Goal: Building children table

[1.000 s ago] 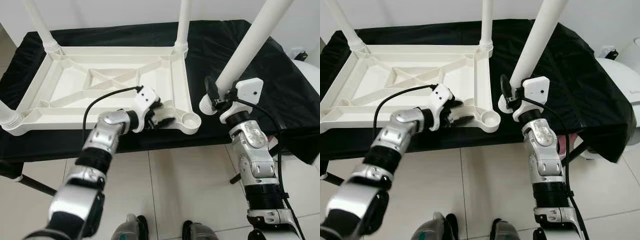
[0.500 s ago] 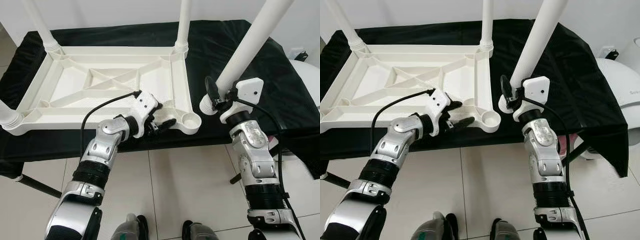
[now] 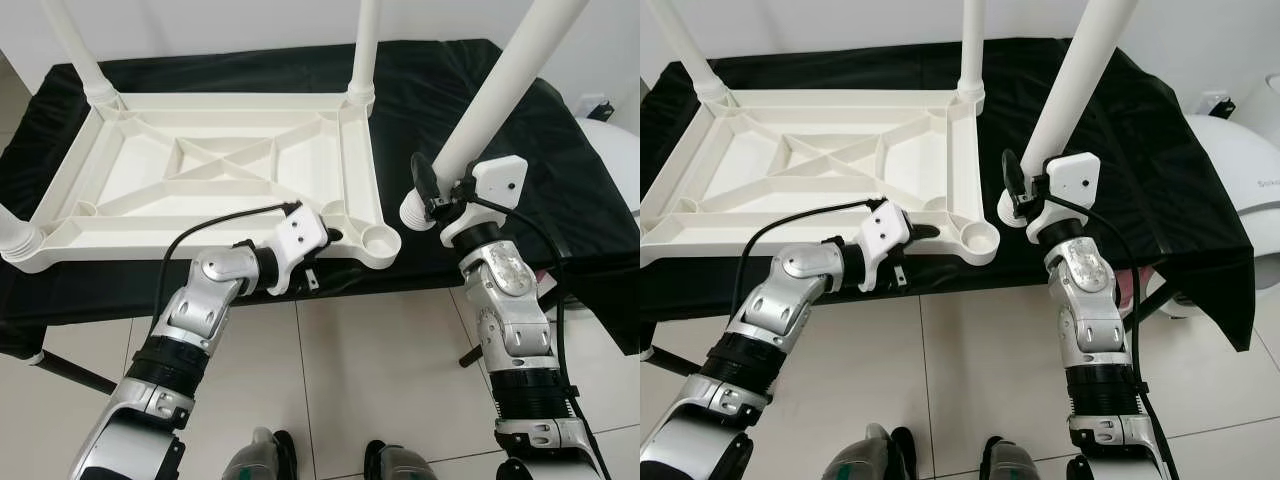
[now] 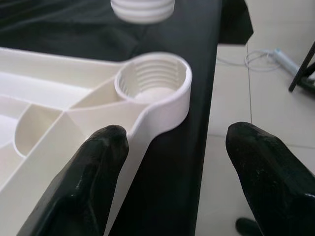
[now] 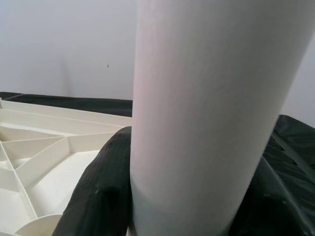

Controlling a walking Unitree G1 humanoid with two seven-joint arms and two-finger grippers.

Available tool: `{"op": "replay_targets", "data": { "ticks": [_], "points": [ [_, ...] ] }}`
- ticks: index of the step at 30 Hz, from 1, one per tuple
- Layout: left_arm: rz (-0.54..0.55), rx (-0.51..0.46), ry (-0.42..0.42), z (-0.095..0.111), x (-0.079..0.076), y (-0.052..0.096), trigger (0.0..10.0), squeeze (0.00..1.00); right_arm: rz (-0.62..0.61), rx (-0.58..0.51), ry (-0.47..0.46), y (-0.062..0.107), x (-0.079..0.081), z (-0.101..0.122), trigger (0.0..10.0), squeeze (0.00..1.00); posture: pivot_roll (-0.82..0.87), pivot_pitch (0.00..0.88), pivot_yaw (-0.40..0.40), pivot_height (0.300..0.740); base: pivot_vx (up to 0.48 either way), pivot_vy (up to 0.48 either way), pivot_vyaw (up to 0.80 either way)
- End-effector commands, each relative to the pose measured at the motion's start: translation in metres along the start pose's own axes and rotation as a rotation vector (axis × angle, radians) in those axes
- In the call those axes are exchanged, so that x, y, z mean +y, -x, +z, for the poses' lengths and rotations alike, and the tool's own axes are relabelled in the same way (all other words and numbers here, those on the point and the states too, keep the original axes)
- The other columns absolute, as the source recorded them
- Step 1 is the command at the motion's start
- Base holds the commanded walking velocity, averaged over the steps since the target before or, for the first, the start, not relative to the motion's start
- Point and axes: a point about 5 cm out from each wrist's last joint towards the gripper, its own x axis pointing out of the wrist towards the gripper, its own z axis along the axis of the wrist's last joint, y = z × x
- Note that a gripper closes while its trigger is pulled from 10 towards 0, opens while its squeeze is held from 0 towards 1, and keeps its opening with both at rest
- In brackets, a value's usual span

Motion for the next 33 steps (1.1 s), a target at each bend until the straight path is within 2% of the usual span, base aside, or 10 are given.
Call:
{"op": "replay_targets", "data": {
  "ticks": [1, 15, 28, 29, 31, 32, 33],
  "points": [
    [-0.007, 0.024, -0.023, -0.002, 0.000, -0.003, 10.0, 0.00, -0.001, -0.018, -0.001, 0.000, 0.001, 0.005, 10.0, 0.00, -0.12, 0.152, 0.060, 0.740, 0.000, 0.000, 0.00],
    [0.089, 0.141, 0.025, -0.011, 0.019, -0.005, 10.0, 0.00, -0.023, -0.024, 0.006, 0.002, -0.002, 0.006, 10.0, 0.00, -0.13, 0.154, 0.074, 0.740, 0.000, 0.000, 0.00],
    [0.169, 0.299, 0.087, -0.033, 0.033, 0.000, 10.0, 0.00, -0.026, -0.028, 0.007, 0.002, -0.002, 0.007, 10.0, 0.00, -0.13, 0.154, 0.077, 0.740, 0.000, 0.000, 0.00],
    [0.168, 0.312, 0.089, -0.034, 0.034, 0.001, 8.5, 0.00, -0.026, -0.028, 0.007, 0.002, -0.001, 0.007, 10.0, 0.00, -0.13, 0.154, 0.077, 0.740, 0.000, 0.000, 0.00],
    [0.165, 0.320, 0.090, -0.035, 0.034, 0.001, 8.4, 0.00, -0.027, -0.028, 0.008, 0.002, -0.001, 0.007, 10.0, 0.00, -0.13, 0.153, 0.077, 0.740, 0.000, 0.000, 0.00],
    [0.162, 0.321, 0.099, -0.036, 0.034, 0.001, 1.7, 0.00, -0.027, -0.029, 0.008, 0.002, -0.001, 0.007, 10.0, 0.00, -0.13, 0.153, 0.078, 0.740, 0.000, 0.000, 0.00],
    [0.162, 0.321, 0.099, -0.036, 0.034, 0.001, 1.7, 0.00, -0.027, -0.029, 0.008, 0.002, -0.001, 0.007, 10.0, 0.00, -0.13, 0.153, 0.078, 0.740, 0.000, 0.000, 0.00]
  ]
}}
